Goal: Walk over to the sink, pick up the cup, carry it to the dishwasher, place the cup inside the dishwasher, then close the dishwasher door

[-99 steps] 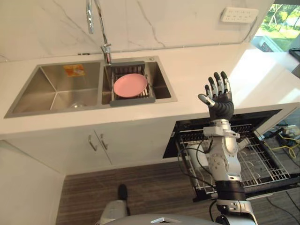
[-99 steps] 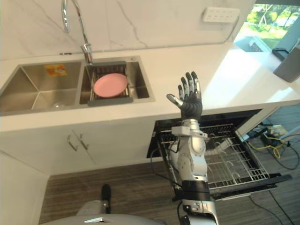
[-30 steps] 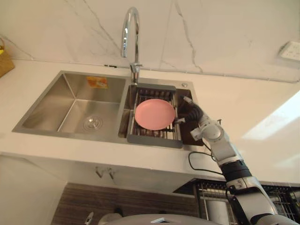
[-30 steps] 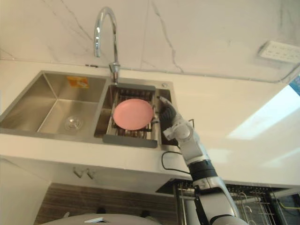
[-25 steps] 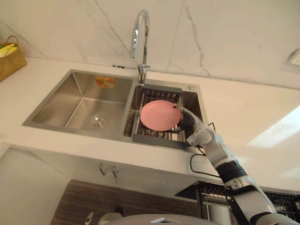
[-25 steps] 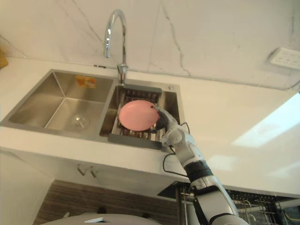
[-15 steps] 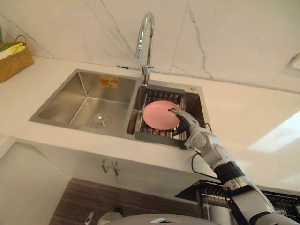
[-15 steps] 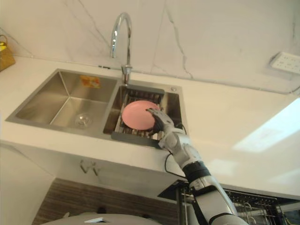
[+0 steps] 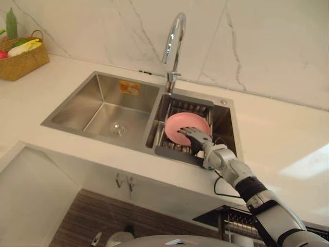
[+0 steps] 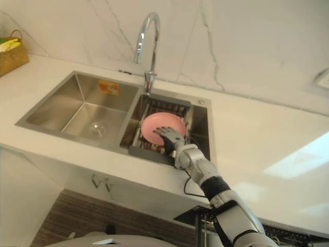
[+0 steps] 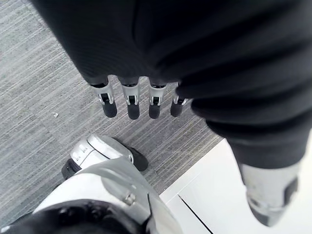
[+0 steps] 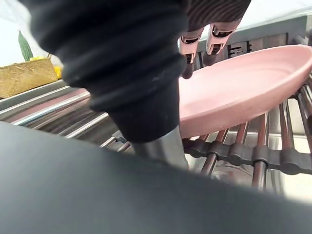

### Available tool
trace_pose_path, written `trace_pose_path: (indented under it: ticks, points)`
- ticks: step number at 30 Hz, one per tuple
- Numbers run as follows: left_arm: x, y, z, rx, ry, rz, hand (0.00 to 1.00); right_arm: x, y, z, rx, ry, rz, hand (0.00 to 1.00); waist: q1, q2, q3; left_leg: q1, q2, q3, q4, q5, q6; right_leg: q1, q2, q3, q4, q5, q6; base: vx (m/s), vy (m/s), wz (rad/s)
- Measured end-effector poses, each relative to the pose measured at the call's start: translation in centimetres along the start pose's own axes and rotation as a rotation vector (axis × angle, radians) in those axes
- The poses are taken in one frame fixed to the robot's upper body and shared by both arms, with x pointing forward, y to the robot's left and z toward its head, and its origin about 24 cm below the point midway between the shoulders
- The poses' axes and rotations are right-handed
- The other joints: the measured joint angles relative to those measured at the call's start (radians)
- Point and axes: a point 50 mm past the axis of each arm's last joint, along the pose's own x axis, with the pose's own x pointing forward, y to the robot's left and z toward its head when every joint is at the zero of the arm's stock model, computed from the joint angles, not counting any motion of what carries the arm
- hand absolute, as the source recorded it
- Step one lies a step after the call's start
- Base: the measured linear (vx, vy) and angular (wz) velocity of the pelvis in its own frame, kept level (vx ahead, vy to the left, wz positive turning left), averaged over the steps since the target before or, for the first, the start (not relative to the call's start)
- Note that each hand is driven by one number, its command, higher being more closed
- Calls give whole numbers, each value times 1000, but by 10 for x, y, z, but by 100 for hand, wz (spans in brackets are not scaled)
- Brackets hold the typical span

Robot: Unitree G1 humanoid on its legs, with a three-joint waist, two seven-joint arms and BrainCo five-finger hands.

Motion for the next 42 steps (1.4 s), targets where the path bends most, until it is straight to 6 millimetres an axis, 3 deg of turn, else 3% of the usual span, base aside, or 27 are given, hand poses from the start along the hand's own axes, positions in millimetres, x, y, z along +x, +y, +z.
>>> trace_pose_path:
  ticks: [3, 4, 13, 27, 42]
  points:
    - [0, -1, 0, 20, 2, -4, 0, 2, 0, -2, -15, 11, -8, 0, 1, 1, 3, 1, -6, -16, 0, -1, -1, 10, -5, -15, 0, -3, 4, 6, 22, 14]
    - [0, 0, 1, 29, 0, -4, 0, 2, 0, -2, -18, 11, -21, 100, 1, 1, 6, 1, -7, -17, 0, -1, -2, 12, -6, -19, 0, -3, 4, -6, 31, 11]
    - [0, 0, 2, 43, -5, -11, 0, 5, 4, -15, -55, 86, 4, 100, 24, -1, 13, 1, -7, -20, -1, 0, -4, 19, -6, -25, 0, -14, 5, -3, 6, 1]
    - [0, 2, 0, 81, -5, -26, 0, 7, 6, -26, -16, 170, 24, 100, 26, -9, 19, 6, -7, -23, -1, -1, -4, 30, -6, -29, 0, -18, 3, 2, 2, 0]
    - [0, 0, -1, 99, -16, -35, 0, 2, -7, -31, -38, 89, -134, 100, 20, 0, 26, 10, -7, -22, 0, 0, -2, 27, -6, -26, 0, -12, 3, 0, 0, 0]
